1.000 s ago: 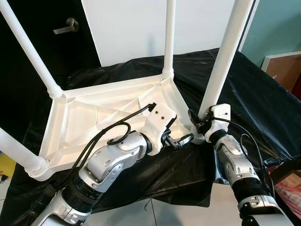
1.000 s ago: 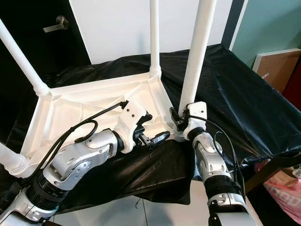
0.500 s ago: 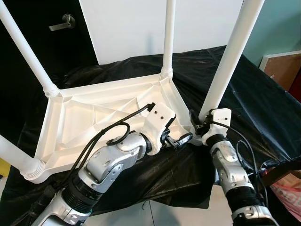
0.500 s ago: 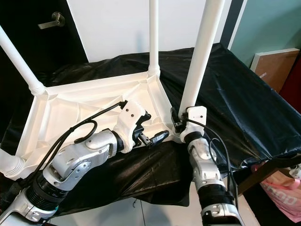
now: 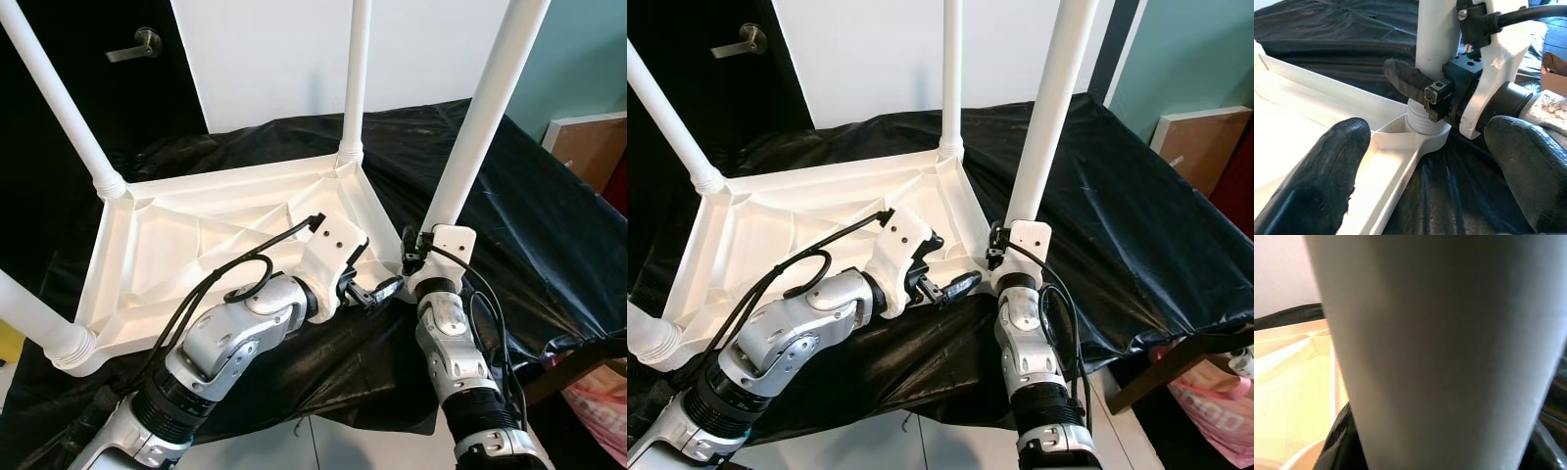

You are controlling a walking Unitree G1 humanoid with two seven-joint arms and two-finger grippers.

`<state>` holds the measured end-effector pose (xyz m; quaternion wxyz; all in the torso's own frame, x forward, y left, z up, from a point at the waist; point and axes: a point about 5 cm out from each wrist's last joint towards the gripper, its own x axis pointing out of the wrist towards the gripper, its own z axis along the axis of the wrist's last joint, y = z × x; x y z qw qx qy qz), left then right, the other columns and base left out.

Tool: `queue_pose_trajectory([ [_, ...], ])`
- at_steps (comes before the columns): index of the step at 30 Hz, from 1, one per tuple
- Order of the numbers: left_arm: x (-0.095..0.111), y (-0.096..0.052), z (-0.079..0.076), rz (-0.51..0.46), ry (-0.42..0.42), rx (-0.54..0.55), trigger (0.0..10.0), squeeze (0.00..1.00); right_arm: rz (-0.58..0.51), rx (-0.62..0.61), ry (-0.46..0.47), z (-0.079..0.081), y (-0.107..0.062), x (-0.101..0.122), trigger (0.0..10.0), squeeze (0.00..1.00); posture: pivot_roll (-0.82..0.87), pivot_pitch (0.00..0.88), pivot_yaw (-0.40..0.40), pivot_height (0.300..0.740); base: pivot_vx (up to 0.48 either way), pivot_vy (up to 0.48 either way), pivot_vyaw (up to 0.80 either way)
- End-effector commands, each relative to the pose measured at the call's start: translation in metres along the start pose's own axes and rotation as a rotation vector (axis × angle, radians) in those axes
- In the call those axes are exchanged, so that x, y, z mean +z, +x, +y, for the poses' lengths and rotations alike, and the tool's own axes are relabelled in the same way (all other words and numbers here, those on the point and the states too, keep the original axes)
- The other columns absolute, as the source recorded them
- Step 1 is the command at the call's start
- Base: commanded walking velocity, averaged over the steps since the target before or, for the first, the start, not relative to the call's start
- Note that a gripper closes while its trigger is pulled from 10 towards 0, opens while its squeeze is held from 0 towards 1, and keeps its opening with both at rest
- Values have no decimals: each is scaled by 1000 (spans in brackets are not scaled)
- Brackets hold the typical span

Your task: Building children table

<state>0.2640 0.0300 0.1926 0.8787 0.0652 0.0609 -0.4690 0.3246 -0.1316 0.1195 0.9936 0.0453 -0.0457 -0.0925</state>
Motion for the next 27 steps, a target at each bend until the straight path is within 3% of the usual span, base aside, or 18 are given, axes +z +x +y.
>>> queue_pose_trajectory([
  [1,1,0,-8,-14,1,-152,10000,0,208,-128,26,-16,-11,-37,10000,0,-92,24,32,740,0,0,0],
  [6,1,-1,-8,-16,1,-149,10000,0,188,-127,36,-15,-9,-34,10000,0,-91,21,31,740,0,0,0],
  [7,1,-1,-8,-15,0,-149,10000,0,164,-114,40,-14,-9,-31,10000,373,-92,21,33,740,0,0,0],
  [8,0,-1,-9,-15,-2,-149,10000,0,134,-89,48,-13,-9,-27,10000,1000,-94,20,33,740,0,0,0],
  [23,1,0,-10,-17,-2,-157,10000,0,-8,31,32,-17,-10,-8,10000,1000,-101,22,39,740,0,0,0],
  [24,1,0,-10,-18,-1,-157,10000,0,-32,69,18,-22,-9,-5,10000,706,-103,23,40,740,0,0,0],
  [25,1,0,-10,-18,-1,-157,10000,0,-32,69,18,-22,-9,-5,10000,706,-103,23,40,740,0,0,0],
  [26,2,0,-9,-18,-1,-157,10000,0,-41,120,15,-26,-7,-3,10000,0,-106,26,41,740,0,0,0],
  [27,2,0,-9,-18,-1,-157,10000,0,-55,165,-7,-30,-6,0,10000,0,-109,28,40,740,0,0,0],
])
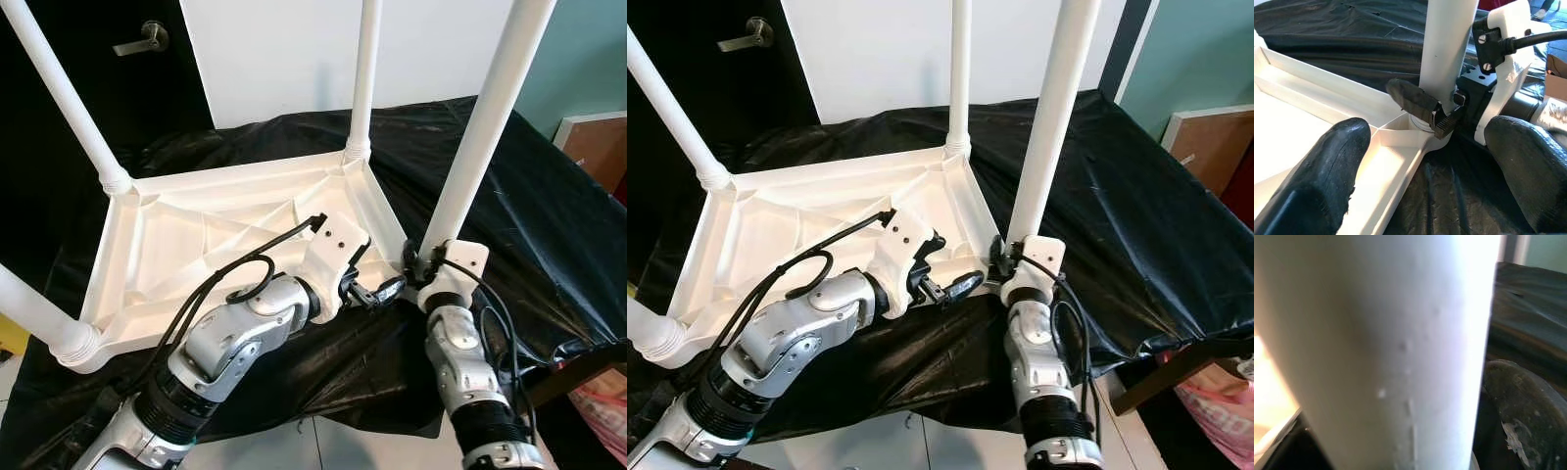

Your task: Building children table

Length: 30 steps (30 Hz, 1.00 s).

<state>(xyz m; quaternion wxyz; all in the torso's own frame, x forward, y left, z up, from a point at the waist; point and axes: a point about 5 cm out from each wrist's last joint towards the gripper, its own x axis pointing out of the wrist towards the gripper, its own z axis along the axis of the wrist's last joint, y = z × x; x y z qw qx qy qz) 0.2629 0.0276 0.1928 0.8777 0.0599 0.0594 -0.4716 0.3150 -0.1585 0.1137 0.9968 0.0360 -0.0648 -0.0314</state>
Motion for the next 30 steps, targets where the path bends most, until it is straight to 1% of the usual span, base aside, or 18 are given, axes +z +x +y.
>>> queue_pose_trajectory([
  [1,1,-1,-7,-10,6,-152,10000,0,-21,40,2,-2,-1,3,10000,0,-109,28,40,740,0,0,0],
  [3,1,-1,-7,-11,5,-154,10000,0,-38,189,-39,-4,1,9,10000,0,-115,34,41,740,0,0,0],
  [4,1,-1,-7,-11,5,-154,10000,0,-38,189,-39,-4,1,9,10000,0,-115,34,41,740,0,0,0],
  [5,1,-1,-7,-11,4,-154,10000,0,-37,257,-43,-5,1,11,10000,0,-115,35,41,740,0,0,0],
  [6,1,-1,-7,-11,4,-154,10000,0,-37,257,-43,-5,1,11,10000,0,-115,35,41,740,0,0,0],
  [8,2,0,-7,-13,4,-155,10000,0,-30,358,-49,-5,2,13,10000,0,-118,37,42,740,0,0,0],
  [9,2,0,-7,-13,4,-155,10000,0,-30,358,-49,-5,2,13,10000,0,-118,37,42,740,0,0,0],
  [10,2,0,-7,-15,3,-155,10000,0,-22,451,-72,-5,3,15,10000,0,-118,37,42,740,0,0,0],
  [12,2,0,-7,-15,2,-155,10000,0,-20,473,-78,-5,3,16,10000,0,-118,37,42,740,0,0,0],
  [13,2,0,-7,-16,2,-155,10000,0,-7,533,-109,-5,6,17,10000,0,-120,38,43,740,0,0,0],
  [15,2,0,-7,-16,3,-156,10000,0,-3,550,-118,-5,6,17,10000,0,-120,38,43,740,0,0,0],
  [17,3,1,-7,-17,4,-155,10000,0,28,600,-141,-9,10,16,10000,0,-117,36,45,740,0,0,0],
  [19,3,1,-7,-18,5,-155,10000,0,41,622,-150,-12,11,15,10000,0,-115,37,43,740,0,0,0],
  [26,3,1,-6,-18,6,-152,10000,0,78,661,-164,-18,13,11,10000,0,-110,37,43,740,0,0,0],
  [27,3,0,-6,-18,6,-152,10000,0,97,668,-170,-21,13,9,3294,0,-111,37,44,740,0,0,0],
  [28,3,0,-6,-18,6,-152,10000,0,97,668,-170,-21,13,9,3294,0,-111,37,44,740,0,0,0],
  [29,3,0,-6,-18,5,-153,10000,0,112,670,-178,-24,13,7,0,0,-113,38,46,740,0,0,0],
  [30,3,0,-6,-18,5,-153,10000,0,112,670,-178,-24,13,7,0,0,-113,38,46,740,0,0,0],
])
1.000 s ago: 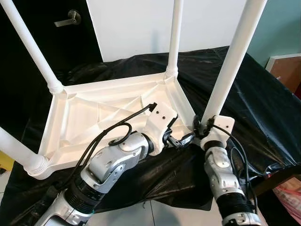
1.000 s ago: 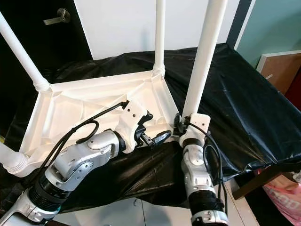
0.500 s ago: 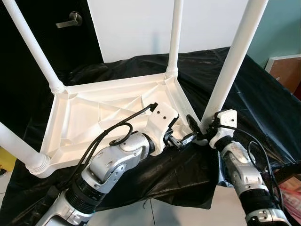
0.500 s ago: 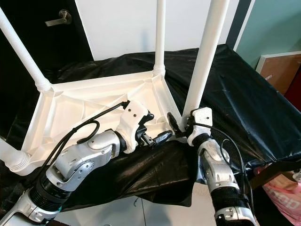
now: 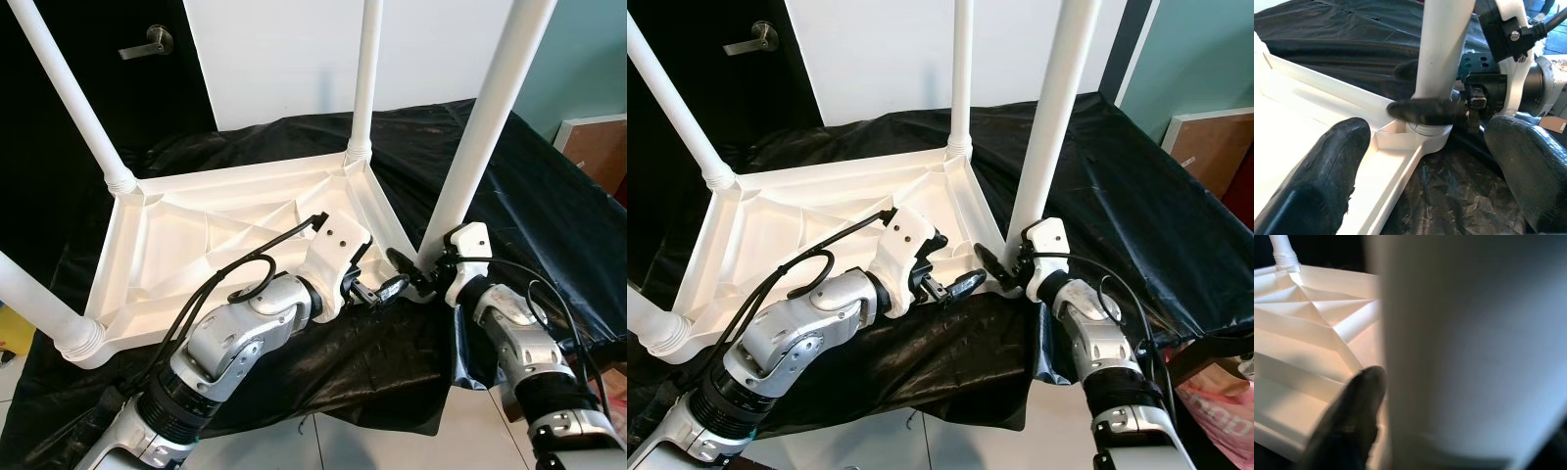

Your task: Building children table

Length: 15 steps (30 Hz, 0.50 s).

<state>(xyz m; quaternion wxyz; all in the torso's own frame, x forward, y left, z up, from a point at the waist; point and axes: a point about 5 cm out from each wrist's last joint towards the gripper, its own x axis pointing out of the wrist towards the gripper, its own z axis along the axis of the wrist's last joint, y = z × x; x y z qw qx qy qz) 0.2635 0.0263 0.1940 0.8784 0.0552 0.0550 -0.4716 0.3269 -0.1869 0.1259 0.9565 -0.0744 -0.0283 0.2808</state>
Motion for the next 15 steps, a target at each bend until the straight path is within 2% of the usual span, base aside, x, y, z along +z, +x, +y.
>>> queue_pose_trajectory([
  [1,2,-1,-6,-5,8,-154,10000,0,22,30,11,4,1,-5,0,0,-113,38,46,740,0,0,0],
  [10,0,-2,-8,0,7,-164,10000,0,40,11,39,-2,-3,-12,0,0,-118,41,46,740,0,0,0],
  [11,-1,-2,-8,2,6,-165,10000,0,42,-1,47,-3,-4,-13,3216,0,-119,42,46,740,0,0,0],
  [12,-1,-2,-8,3,6,-165,10000,0,44,-10,52,-3,-4,-14,3216,0,-119,42,46,740,0,0,0],
  [13,-2,-2,-8,5,4,-166,10000,0,46,-26,60,-3,-3,-15,10000,0,-121,40,47,740,0,0,0],
  [15,-3,-2,-9,8,-1,-167,10000,0,46,-51,79,0,-2,-16,10000,0,-123,38,47,740,0,0,0],
])
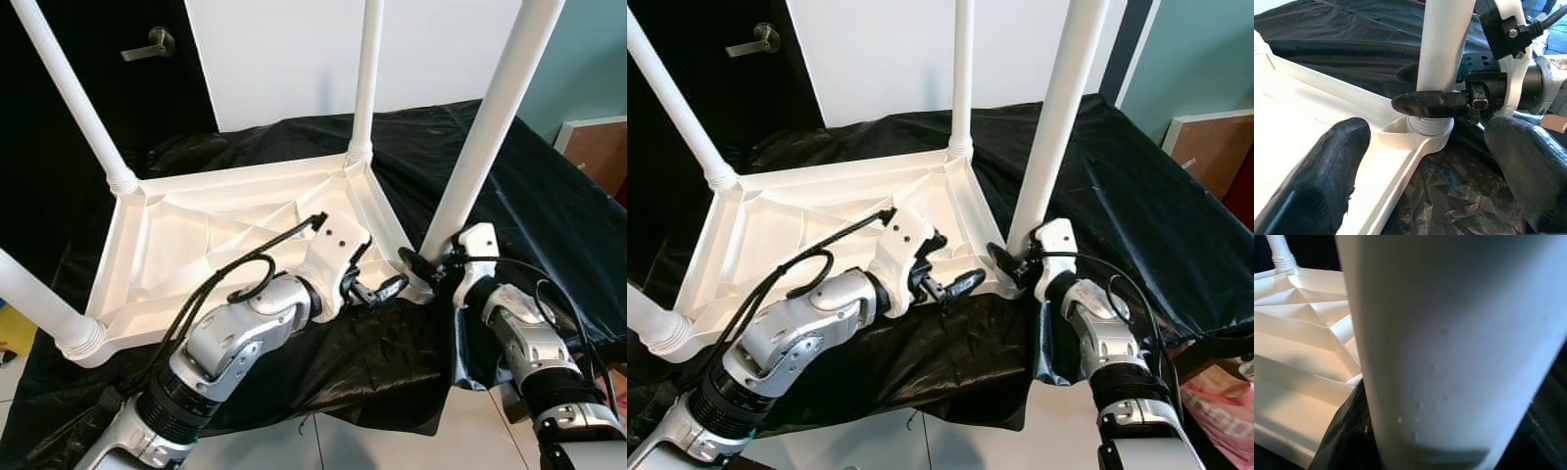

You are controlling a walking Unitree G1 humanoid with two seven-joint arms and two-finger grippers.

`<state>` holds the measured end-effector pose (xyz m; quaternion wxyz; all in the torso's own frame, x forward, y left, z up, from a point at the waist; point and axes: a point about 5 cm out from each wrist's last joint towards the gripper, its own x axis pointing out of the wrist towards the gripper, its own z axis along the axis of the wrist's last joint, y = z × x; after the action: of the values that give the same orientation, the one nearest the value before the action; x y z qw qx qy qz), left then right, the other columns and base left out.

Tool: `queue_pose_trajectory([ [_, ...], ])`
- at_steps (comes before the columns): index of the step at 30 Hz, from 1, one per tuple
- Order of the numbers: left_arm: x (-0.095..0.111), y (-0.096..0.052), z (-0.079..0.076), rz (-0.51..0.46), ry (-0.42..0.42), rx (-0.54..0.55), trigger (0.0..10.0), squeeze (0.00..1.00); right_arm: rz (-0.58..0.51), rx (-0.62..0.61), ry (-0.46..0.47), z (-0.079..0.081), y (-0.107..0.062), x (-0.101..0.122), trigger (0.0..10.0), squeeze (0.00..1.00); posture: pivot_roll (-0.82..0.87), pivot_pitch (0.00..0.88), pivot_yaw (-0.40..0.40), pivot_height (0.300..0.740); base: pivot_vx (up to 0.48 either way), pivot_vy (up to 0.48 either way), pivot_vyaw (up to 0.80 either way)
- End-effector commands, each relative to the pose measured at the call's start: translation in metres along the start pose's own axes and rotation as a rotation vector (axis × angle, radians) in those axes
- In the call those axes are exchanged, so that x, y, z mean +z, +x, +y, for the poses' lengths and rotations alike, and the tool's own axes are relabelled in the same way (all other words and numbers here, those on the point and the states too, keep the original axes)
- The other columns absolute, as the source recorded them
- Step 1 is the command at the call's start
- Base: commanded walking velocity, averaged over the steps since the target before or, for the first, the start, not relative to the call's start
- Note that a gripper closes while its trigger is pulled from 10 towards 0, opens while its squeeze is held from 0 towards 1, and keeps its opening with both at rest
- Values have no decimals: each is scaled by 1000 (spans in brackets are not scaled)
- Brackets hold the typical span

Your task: Building children table

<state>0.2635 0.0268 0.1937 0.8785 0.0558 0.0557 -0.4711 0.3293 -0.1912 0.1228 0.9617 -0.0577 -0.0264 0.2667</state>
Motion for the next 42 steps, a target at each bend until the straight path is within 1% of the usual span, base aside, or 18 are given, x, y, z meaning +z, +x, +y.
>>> queue_pose_trajectory([
  [1,-3,-1,-10,6,-1,-168,10000,0,50,-21,45,4,-2,-13,10000,0,-123,38,47,740,0,0,0],
  [3,-6,-1,-11,10,-11,-167,10000,0,52,-61,72,8,-1,-15,10000,0,-123,38,46,740,0,0,0],
  [10,-13,0,-11,12,-30,-144,10000,0,86,-130,66,13,-1,-22,10000,0,-125,31,43,740,0,0,0],
  [13,-21,2,-9,19,-39,-113,10000,0,89,-182,76,18,0,-24,10000,0,-128,29,41,740,0,0,0],
  [15,-21,2,-9,19,-39,-113,10000,0,89,-182,76,18,0,-24,10000,0,-128,29,41,740,0,0,0],
  [17,-27,3,-6,31,-41,-90,10000,0,85,-230,99,26,2,-25,10000,0,-134,20,43,740,0,0,0],
  [18,-27,3,-6,31,-41,-90,10000,0,85,-230,99,26,2,-25,10000,0,-134,20,43,740,0,0,0],
  [21,-31,4,-4,39,-39,-77,10000,0,89,-344,137,34,3,-27,10000,0,-139,16,43,740,0,0,0],
  [22,-31,4,-4,39,-39,-77,10000,0,89,-344,137,34,3,-27,10000,0,-139,16,43,740,0,0,0],
  [25,-32,4,-3,41,-36,-74,10000,0,92,-414,161,38,2,-29,10000,0,-144,15,44,740,0,0,0],
  [27,-34,5,-1,43,-31,-72,10000,0,92,-536,192,48,2,-31,10000,0,-155,14,44,740,0,0,0],
  [30,-34,5,-1,43,-31,-72,10000,0,92,-536,192,48,2,-31,10000,0,-155,14,44,740,0,0,0],
  [31,-34,5,-1,44,-30,-71,10000,0,93,-584,204,51,2,-31,10000,0,-156,14,43,740,0,0,0],
  [32,-35,6,0,46,-27,-68,10000,0,85,-631,216,59,3,-29,10000,0,-159,15,42,740,0,0,0],
  [33,-35,6,0,46,-27,-68,10000,0,85,-631,216,59,3,-29,10000,0,-159,15,42,740,0,0,0],
  [34,-36,7,1,47,-24,-65,10000,0,62,-647,239,69,7,-26,10000,0,-173,19,52,740,0,0,0],
  [36,-37,8,1,49,-21,-66,10000,0,44,-642,241,72,8,-22,10000,0,-177,23,55,740,0,0,0],
  [42,-38,9,0,56,-8,-77,10000,0,26,-647,244,74,5,-20,10000,0,-177,27,62,740,0,0,0],
])
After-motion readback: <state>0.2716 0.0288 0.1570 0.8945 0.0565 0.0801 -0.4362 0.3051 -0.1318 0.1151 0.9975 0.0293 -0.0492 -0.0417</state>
